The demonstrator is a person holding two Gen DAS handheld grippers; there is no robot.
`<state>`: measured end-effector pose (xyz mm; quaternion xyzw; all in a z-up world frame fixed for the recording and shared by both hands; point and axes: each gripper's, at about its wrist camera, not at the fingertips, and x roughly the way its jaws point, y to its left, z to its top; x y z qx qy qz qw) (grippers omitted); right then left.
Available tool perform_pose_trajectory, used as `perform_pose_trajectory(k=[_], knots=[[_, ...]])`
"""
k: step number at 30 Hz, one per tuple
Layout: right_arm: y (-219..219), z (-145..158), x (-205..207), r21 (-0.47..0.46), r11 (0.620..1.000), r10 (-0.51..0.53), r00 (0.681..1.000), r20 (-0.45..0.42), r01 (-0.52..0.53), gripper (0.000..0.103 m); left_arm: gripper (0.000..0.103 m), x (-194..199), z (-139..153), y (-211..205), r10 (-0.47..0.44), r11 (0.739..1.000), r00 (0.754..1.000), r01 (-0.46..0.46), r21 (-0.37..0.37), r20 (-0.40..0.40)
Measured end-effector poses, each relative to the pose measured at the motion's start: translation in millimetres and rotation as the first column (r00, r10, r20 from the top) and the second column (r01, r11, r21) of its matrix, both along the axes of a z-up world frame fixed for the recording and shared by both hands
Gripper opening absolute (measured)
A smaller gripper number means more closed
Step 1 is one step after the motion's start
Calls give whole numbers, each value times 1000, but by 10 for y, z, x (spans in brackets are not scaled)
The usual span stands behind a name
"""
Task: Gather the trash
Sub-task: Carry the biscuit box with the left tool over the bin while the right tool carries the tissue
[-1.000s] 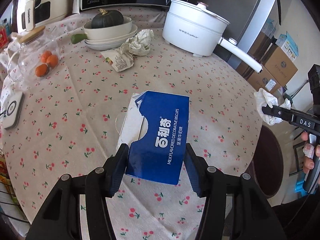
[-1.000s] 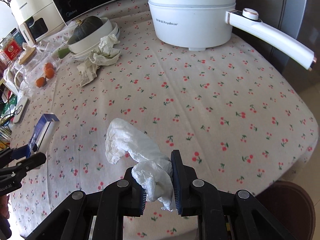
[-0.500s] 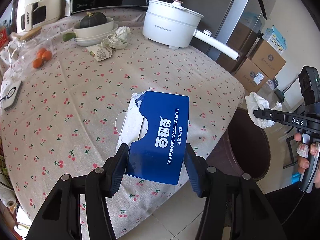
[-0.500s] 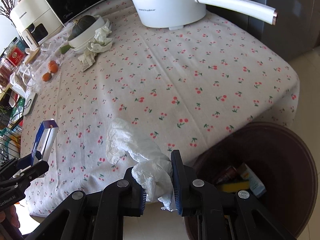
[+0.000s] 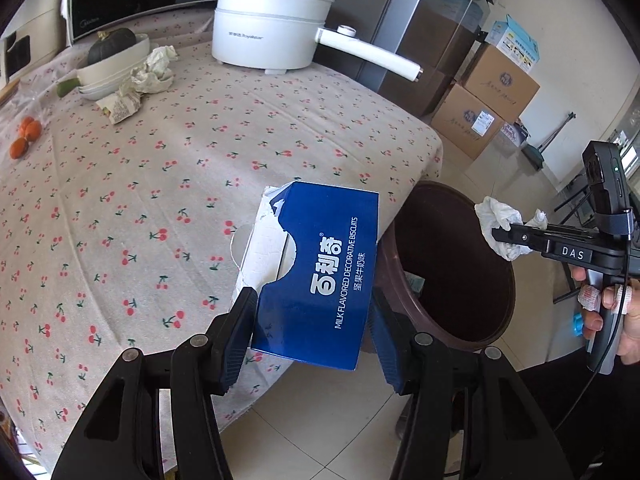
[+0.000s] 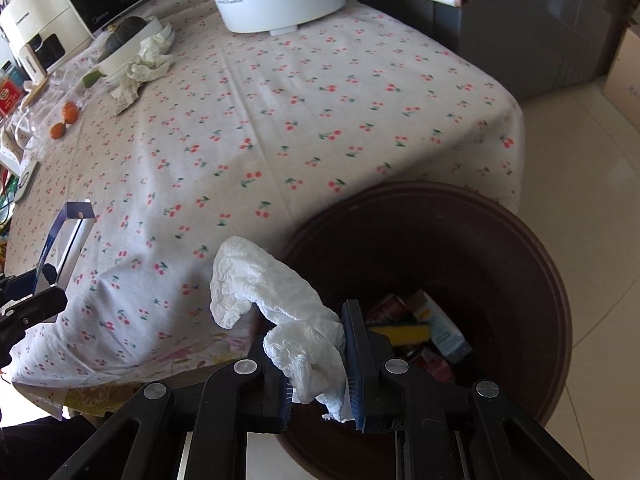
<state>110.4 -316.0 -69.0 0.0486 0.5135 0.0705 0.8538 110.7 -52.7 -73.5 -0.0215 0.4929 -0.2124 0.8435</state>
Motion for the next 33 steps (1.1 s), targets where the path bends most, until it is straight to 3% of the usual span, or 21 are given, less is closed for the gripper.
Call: perform_pose_trajectory(k=[9,18,26,33], knots=[[-713,-168,-103,21,990,-136,990,-49,137,22,58,27,-117,-600,-102,995,995,102,-1,-23],[-1080,-264,-191,36,982,-182,981,-71,185,24,58,70,-222,-1083,-186,983,982,186,-8,-34],[-1301,-315,-253,69,970,-227,969,-97,234,43,58,143,-321,-1403,-235,972,971,234,-14,-44],[-1386,-316,-302,59,972,-221,971,-94,227,47,58,157,-438,-1633,-268,963,962,268,-1,-57]])
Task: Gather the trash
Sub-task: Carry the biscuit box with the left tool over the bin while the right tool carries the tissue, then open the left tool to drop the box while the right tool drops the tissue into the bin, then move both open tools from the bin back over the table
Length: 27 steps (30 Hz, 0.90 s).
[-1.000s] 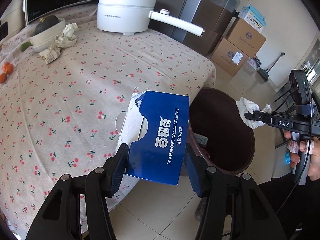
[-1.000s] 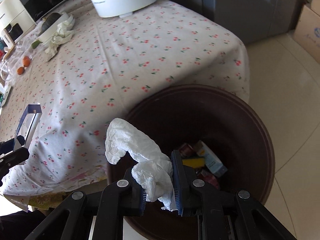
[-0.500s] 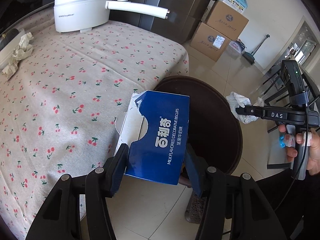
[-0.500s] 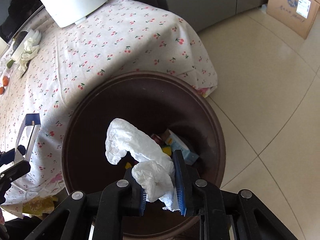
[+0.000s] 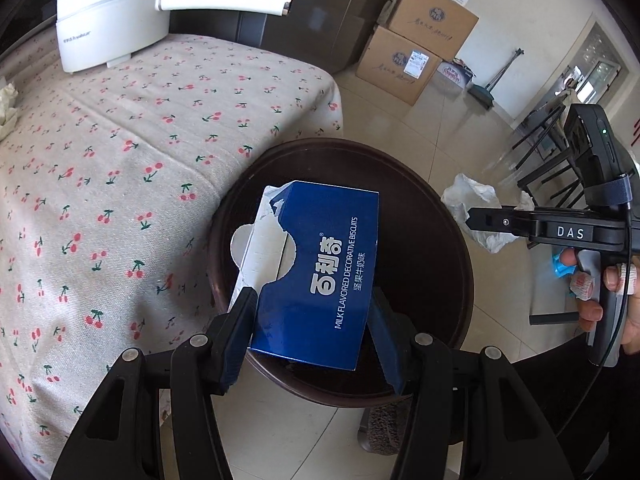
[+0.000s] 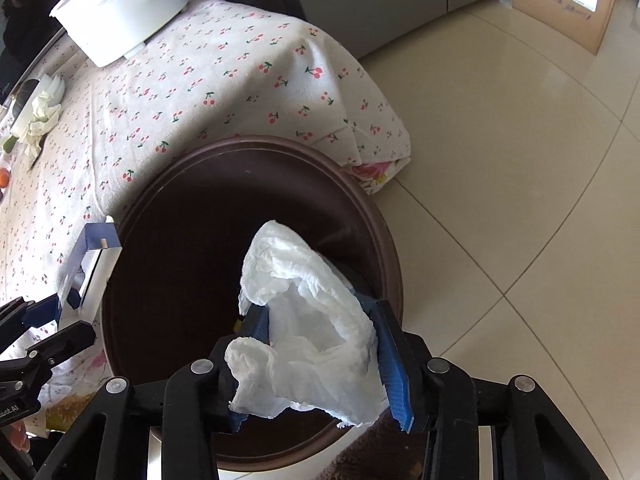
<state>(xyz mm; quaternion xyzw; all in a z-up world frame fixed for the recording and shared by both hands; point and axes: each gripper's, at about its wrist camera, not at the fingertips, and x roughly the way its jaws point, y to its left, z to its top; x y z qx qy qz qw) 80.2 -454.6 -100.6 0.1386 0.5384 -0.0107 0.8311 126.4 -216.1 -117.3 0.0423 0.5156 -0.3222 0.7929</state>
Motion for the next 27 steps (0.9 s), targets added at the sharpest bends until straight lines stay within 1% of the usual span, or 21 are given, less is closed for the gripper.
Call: perform_pose_trajectory(k=[3,5,6,7,9,12,16,18,20,27], knots=[[39,12,5,13,1000,18,1000,6,-18,47,58,5,-29,-44,-6,1000,1000,6,15,5],[92,30,23,12,999,30,999,12,-30,47,59,0,-17,-47,-10,1000,999,9,26,32],[116,38,34,13,999,36,999,14,-36,47,66,8,-15,-52,-8,999,1000,6,35,31],[140,42,44,14,999,40,999,15,-41,48,77,12,-16,-47,-5,999,1000,4,39,23],[173,43,60,17,999,44,999,15,-44,51,87,16,-12,-22,12,999,1000,-13,49,27],[208,40,74,11,999,44,999,12,-44,55,88,21,-3,35,21,997,999,-23,76,33],[213,39,79,11,999,40,999,9,-40,62,89,17,30,133,37,995,999,-40,86,40],[209,39,80,11,999,37,999,8,-37,68,90,18,47,183,46,995,998,-50,91,43],[210,46,89,8,999,33,999,7,-33,83,91,16,57,240,59,993,997,-62,96,43],[260,96,119,-7,999,31,999,18,-31,91,96,12,103,456,111,987,992,-116,113,53]])
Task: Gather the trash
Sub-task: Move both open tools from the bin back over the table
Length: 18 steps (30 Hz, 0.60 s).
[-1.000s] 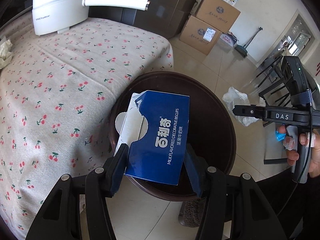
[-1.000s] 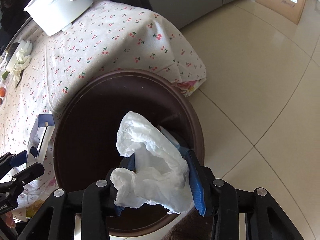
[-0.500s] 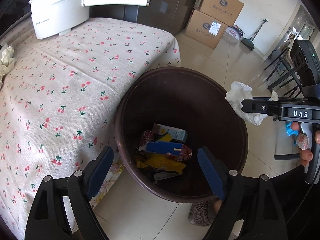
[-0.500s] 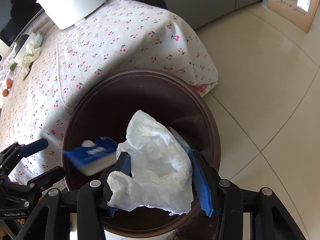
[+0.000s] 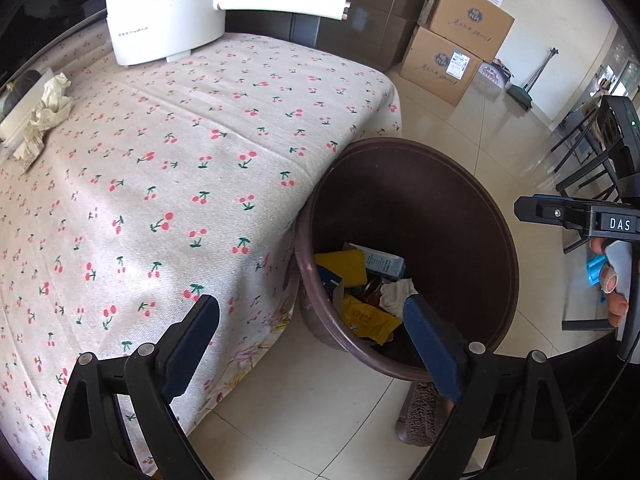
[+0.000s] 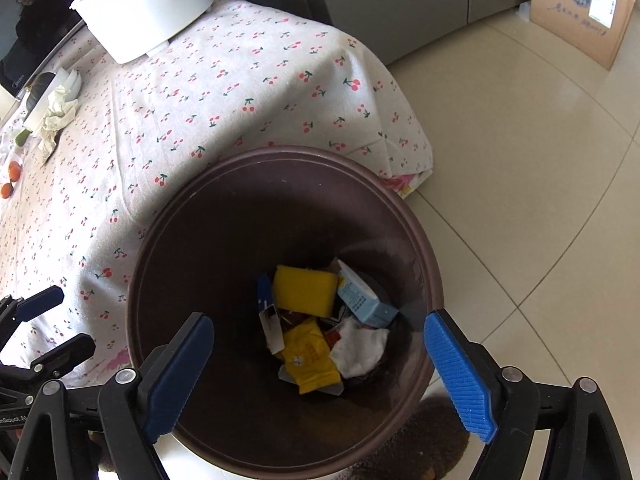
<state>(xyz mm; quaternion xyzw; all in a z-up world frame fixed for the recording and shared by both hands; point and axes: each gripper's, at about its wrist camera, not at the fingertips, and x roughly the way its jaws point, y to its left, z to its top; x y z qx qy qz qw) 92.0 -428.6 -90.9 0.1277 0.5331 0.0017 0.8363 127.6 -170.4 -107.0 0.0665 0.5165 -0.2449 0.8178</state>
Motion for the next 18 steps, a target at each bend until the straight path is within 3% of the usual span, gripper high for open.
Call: perform_pose_trajectory(k=[7,18], knots=[[154,16,56,-25,1000,17,1000,-6,-17,92,103,-13,135,223,55,998,998,-55,-5,34],[572,140,185,-34,996,78,997,15,-78,93,103,-26,272,732,164,986,985,-163,-19,48]])
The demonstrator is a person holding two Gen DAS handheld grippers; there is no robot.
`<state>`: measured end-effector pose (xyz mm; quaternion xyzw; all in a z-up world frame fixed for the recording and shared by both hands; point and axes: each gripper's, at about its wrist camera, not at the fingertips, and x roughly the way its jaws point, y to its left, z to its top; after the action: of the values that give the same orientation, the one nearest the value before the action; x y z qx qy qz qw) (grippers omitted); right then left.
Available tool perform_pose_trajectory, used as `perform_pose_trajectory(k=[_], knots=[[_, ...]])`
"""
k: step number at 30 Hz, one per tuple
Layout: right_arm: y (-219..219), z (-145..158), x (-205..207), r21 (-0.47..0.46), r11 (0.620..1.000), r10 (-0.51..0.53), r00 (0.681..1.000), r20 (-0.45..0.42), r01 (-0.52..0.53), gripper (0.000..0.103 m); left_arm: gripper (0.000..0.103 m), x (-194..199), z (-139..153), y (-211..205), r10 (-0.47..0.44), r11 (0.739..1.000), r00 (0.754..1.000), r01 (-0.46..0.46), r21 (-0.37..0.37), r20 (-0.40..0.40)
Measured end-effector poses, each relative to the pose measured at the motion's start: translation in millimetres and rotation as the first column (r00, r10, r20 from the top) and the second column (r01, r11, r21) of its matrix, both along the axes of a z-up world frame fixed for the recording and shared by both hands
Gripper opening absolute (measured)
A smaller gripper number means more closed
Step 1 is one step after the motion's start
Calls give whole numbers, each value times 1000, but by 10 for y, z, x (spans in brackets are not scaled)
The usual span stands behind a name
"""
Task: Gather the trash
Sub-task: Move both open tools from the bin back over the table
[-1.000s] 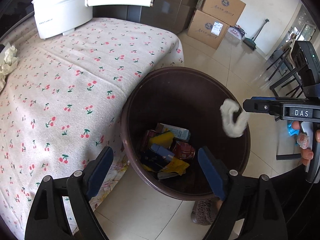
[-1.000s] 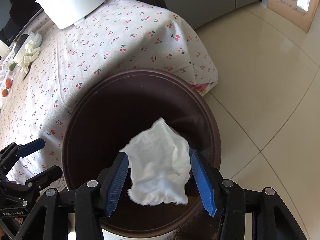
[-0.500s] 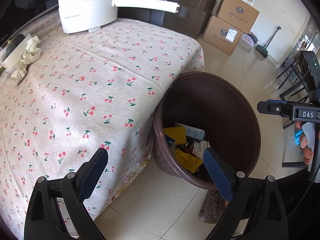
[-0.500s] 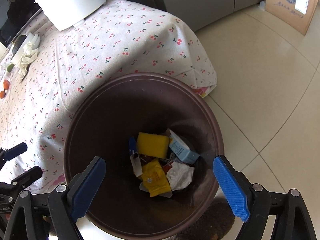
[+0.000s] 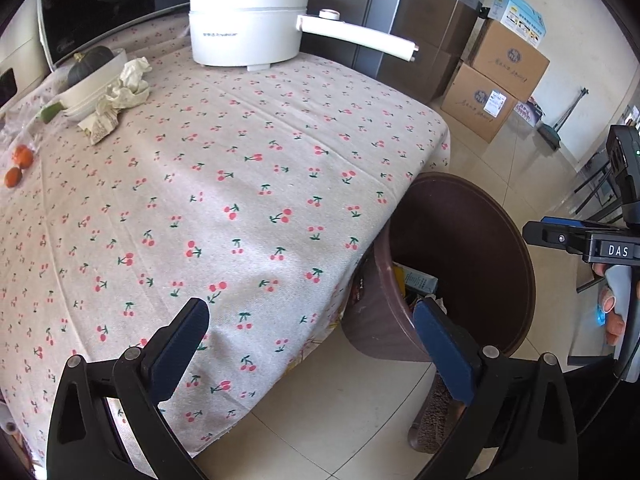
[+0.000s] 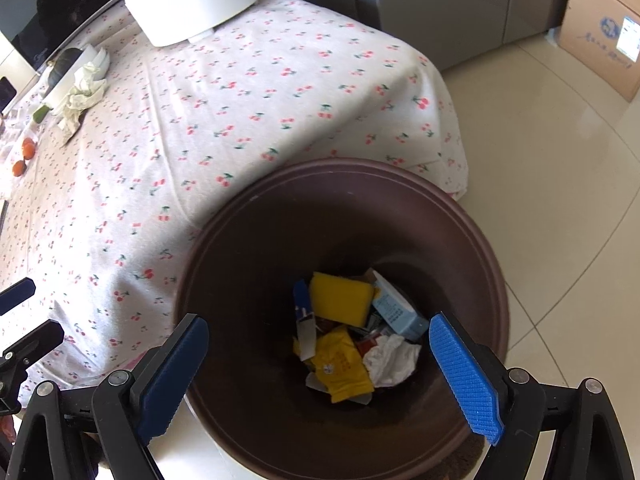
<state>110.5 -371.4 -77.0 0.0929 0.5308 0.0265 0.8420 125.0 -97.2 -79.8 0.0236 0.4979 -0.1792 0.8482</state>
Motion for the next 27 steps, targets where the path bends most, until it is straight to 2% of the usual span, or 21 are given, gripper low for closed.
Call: perform_pose_trajectory(k=[12,27], knots=[[658,205,196,23,996,81,996,35,-82,94,103,-23,143,640,141,990,990,-140,-32,13],[1399,308,552,30,991,131,990,60,-133,94,103,-40,154,1481,305,951,952,-305,-52,-12]])
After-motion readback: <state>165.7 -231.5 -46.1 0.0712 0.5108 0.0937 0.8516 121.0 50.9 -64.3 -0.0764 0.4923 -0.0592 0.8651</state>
